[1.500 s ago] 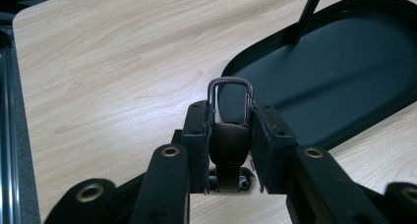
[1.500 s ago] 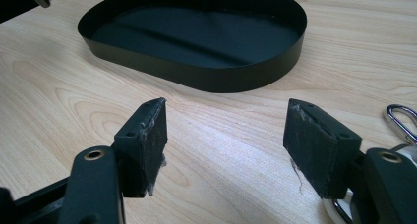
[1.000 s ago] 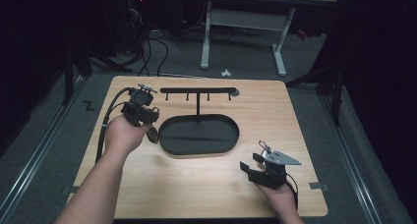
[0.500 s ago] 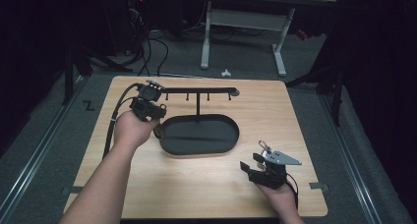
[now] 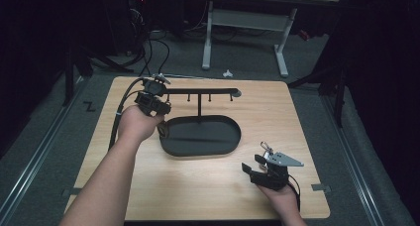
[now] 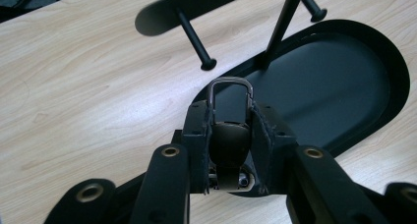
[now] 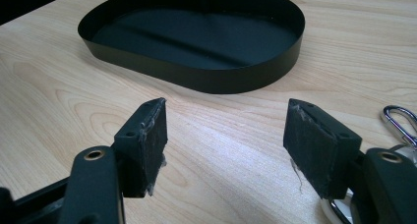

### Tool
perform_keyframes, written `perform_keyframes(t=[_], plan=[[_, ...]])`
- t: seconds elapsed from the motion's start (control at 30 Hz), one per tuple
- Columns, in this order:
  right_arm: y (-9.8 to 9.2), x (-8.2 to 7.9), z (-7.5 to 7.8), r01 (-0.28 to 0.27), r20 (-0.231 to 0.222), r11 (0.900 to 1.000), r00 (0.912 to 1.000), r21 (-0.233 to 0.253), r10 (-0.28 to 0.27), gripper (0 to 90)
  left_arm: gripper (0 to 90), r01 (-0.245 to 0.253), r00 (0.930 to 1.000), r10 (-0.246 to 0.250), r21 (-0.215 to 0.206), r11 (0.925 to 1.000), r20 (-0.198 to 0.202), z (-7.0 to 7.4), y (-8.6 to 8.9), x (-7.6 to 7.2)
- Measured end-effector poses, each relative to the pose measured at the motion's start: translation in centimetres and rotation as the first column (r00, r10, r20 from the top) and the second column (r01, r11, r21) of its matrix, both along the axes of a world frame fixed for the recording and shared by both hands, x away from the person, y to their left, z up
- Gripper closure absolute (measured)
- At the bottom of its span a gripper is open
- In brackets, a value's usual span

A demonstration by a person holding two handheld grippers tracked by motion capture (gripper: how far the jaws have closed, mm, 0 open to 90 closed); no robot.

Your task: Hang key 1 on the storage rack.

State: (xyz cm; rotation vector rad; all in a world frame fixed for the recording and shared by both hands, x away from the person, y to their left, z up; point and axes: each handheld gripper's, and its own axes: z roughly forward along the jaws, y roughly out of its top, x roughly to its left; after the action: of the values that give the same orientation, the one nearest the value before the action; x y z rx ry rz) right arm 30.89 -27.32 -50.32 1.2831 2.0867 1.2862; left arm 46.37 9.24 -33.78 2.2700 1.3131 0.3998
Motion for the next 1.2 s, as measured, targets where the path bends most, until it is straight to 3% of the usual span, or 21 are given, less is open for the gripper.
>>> perform_keyframes(t=[0.2, 0.33, 0.73, 1.2], plan=[[0.0, 0.0, 0.0, -0.002, 0.000, 1.000, 1.0000, 0.002, 0.002, 33.1, 70.3, -0.007, 0.9999, 0.007, -0.010, 0.9999, -0.016, 0.4, 0.0, 0.6], [0.0, 0.0, 0.0, -0.002, 0.001, 1.000, 1.0000, 0.002, 0.002, 33.1, 70.3, -0.014, 0.9997, 0.014, 0.005, 0.9999, -0.019, 0.3, -0.1, 0.8], [0.0, -0.1, 0.0, -0.001, 0.001, 1.000, 1.0000, 0.000, 0.001, 33.1, 70.3, -0.039, 0.9992, 0.039, 0.003, 0.9992, -0.008, -0.1, 0.1, 1.6], [-0.1, -0.1, 0.0, 0.000, 0.000, 1.000, 1.0000, 0.003, 0.000, 33.1, 70.3, -0.034, 0.9993, 0.035, 0.024, 0.9991, -0.010, -0.2, -0.7, 2.6]])
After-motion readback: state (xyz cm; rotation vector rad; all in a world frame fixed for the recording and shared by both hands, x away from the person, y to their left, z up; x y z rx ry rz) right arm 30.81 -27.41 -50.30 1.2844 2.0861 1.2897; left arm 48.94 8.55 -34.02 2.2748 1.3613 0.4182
